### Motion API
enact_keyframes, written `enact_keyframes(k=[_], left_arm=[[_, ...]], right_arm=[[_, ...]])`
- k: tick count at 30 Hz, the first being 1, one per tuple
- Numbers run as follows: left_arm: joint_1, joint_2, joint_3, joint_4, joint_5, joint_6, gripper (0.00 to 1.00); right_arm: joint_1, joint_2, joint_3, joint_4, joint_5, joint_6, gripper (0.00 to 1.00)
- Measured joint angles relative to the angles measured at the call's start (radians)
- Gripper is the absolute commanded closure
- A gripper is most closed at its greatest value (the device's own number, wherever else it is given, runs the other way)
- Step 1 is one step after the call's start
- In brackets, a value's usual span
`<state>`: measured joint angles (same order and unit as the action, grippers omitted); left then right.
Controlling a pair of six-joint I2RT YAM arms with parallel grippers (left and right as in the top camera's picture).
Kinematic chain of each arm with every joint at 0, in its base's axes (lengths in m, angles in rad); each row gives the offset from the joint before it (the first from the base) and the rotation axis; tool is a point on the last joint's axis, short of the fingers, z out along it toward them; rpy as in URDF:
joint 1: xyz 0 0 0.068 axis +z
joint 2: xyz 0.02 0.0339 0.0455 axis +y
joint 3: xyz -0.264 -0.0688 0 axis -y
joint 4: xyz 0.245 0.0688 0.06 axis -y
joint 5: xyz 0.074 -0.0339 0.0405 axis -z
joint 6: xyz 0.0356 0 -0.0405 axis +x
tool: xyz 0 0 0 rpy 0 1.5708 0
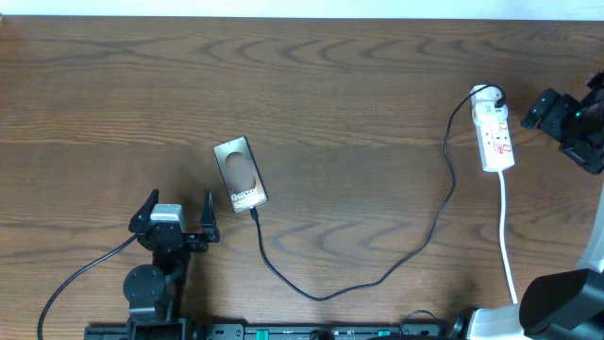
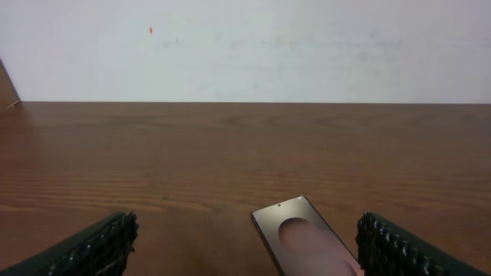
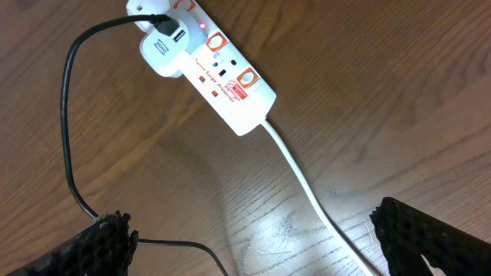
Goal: Plug charger to phone and switch on socket
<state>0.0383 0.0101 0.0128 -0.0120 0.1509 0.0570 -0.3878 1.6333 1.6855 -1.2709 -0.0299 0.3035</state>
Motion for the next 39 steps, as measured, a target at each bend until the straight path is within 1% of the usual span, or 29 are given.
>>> enact_keyframes(k=[5, 8, 11, 15, 17, 19, 23, 24, 25, 27, 28, 31, 33, 36, 39], left_arm=[[0.000, 0.000, 0.000, 0.000, 0.000, 0.000, 0.07], [0.000, 0.000, 0.000, 0.000, 0.000, 0.000, 0.07], [0.000, 0.000, 0.000, 0.000, 0.000, 0.000, 0.07], [0.000, 0.000, 0.000, 0.000, 0.000, 0.000, 0.07], [0.000, 0.000, 0.001, -0.002, 0.000, 0.000, 0.07], [0.000, 0.000, 0.002, -0.002, 0.000, 0.000, 0.07], [0.000, 0.000, 0.003, -0.004, 0.000, 0.000, 0.07], [0.000, 0.000, 0.003, -0.003, 0.000, 0.000, 0.07], [0.000, 0.000, 0.003, -0.003, 0.000, 0.000, 0.07], [0.000, -0.001, 0.004, -0.005, 0.000, 0.000, 0.07], [0.000, 0.000, 0.004, -0.006, 0.000, 0.000, 0.07], [0.000, 0.001, 0.005, -0.006, 0.000, 0.000, 0.07], [0.000, 0.000, 0.005, -0.006, 0.000, 0.000, 0.07], [0.000, 0.000, 0.005, -0.006, 0.000, 0.000, 0.07], [0.000, 0.000, 0.005, -0.007, 0.000, 0.000, 0.07]], right_arm=[[0.000, 0.000, 0.000, 0.007, 0.006, 0.000, 0.01], [0.000, 0.000, 0.000, 0.061, 0.050, 0.006, 0.01], [0.003, -0.005, -0.011, 0.153, 0.058, 0.074, 0.01], [0.059, -0.085, -0.167, 0.455, 0.056, 0.180, 0.01], [0.124, -0.159, -0.313, 0.682, 0.062, 0.209, 0.01], [0.188, -0.226, -0.438, 0.829, 0.071, 0.224, 0.01], [0.320, -0.404, -0.796, 1.221, 0.140, 0.240, 0.01], [0.354, -0.465, -0.910, 1.299, 0.162, 0.234, 0.01], [0.370, -0.495, -0.984, 1.396, 0.173, 0.217, 0.01], [0.410, -0.607, -1.186, 1.594, 0.196, 0.152, 0.01], [0.425, -0.673, -1.279, 1.651, 0.201, 0.123, 0.01], [0.431, -0.802, -1.448, 1.718, 0.210, 0.069, 0.01], [0.431, -0.895, -1.547, 1.722, 0.214, 0.019, 0.01], [0.431, -1.027, -1.645, 1.716, 0.216, -0.058, 0.01], [0.431, -1.175, -1.678, 1.522, 0.220, -0.104, 0.01]])
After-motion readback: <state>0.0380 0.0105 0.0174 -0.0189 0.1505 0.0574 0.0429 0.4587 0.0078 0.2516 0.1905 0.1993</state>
